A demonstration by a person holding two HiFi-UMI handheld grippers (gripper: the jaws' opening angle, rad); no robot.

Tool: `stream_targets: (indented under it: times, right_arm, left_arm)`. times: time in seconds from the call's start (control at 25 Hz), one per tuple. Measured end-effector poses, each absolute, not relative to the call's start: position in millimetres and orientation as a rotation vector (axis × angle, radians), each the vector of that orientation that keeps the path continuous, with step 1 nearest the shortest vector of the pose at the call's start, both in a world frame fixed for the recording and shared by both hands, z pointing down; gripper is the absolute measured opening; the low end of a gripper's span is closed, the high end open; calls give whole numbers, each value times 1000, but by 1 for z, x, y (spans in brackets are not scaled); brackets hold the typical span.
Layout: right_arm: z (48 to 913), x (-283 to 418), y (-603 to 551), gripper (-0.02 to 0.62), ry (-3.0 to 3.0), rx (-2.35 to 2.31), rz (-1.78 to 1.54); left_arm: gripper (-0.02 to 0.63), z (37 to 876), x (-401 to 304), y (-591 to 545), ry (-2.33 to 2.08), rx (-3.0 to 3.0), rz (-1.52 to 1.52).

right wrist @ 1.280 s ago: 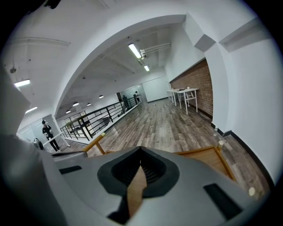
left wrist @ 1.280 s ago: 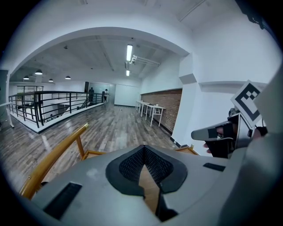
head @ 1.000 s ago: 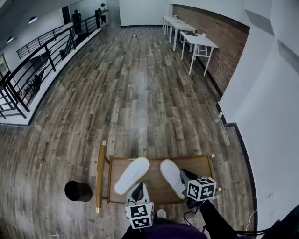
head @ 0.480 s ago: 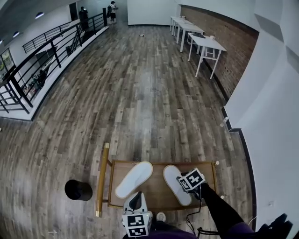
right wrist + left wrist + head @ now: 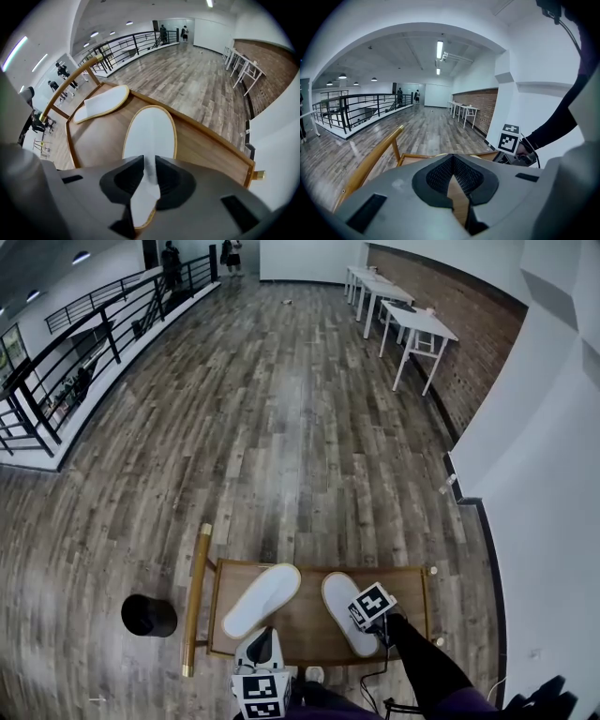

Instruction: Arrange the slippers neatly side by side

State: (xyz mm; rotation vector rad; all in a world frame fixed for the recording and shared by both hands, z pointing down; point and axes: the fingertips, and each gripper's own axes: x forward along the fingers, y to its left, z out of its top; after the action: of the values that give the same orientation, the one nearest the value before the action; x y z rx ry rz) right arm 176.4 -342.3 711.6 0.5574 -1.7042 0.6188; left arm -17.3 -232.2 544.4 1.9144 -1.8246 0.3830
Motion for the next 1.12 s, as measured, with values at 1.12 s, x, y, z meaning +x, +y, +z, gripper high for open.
stream_targets:
  times: [1.12]
  right_arm:
    - [704, 200, -348, 18, -1716, 825, 1238]
  left_arm:
    - [0, 543, 9, -247, -1793, 1952, 366]
